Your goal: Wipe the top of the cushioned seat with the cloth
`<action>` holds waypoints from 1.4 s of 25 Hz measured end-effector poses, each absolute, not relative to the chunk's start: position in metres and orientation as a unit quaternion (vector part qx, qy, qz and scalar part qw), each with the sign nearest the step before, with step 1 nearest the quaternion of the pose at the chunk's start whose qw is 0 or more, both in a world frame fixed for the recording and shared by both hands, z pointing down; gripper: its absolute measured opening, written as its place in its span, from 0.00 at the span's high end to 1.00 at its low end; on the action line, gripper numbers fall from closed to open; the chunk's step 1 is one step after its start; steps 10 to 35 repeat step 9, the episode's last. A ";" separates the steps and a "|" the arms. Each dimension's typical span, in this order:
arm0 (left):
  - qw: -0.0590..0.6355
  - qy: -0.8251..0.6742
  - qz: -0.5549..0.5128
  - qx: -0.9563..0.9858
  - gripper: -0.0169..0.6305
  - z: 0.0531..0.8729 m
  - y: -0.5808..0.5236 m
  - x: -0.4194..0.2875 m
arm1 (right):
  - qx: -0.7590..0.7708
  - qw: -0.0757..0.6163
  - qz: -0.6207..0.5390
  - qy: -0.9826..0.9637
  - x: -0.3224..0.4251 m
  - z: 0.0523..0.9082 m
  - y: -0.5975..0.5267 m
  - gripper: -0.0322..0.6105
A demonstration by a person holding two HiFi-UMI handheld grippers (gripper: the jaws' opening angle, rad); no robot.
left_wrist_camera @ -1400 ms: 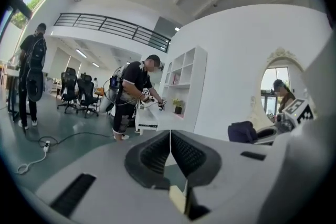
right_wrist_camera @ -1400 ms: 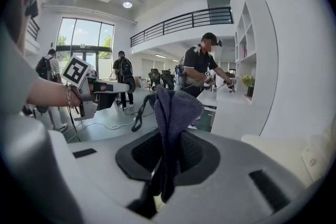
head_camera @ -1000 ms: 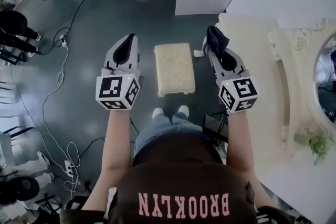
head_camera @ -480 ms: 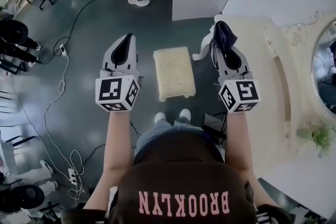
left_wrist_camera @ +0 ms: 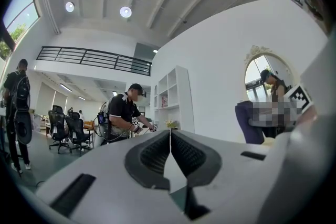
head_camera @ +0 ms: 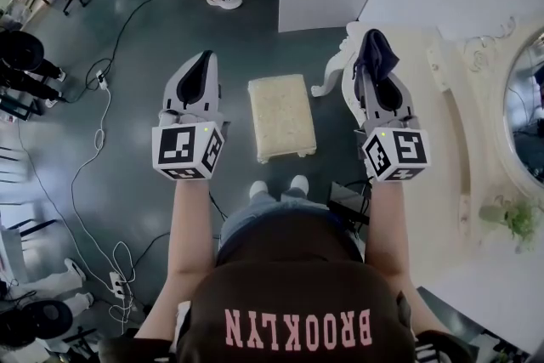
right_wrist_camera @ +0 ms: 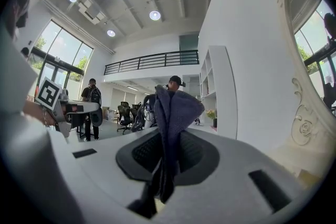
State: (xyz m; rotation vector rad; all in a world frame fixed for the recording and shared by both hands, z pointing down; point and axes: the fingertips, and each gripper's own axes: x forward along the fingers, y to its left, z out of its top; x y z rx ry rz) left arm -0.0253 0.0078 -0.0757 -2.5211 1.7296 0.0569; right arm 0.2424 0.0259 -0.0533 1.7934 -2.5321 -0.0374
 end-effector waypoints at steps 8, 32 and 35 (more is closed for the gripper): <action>0.042 0.572 0.021 -0.819 0.97 -0.077 0.004 -0.034 | 0.578 0.026 -0.030 -0.815 0.241 -0.061 0.026 0.89; 0.042 0.573 0.022 -0.819 0.97 -0.077 0.004 -0.035 | 0.577 0.027 -0.033 -0.816 0.241 -0.062 0.026 0.89; 0.042 0.573 0.022 -0.819 0.97 -0.077 0.004 -0.035 | 0.577 0.027 -0.033 -0.816 0.241 -0.062 0.026 0.89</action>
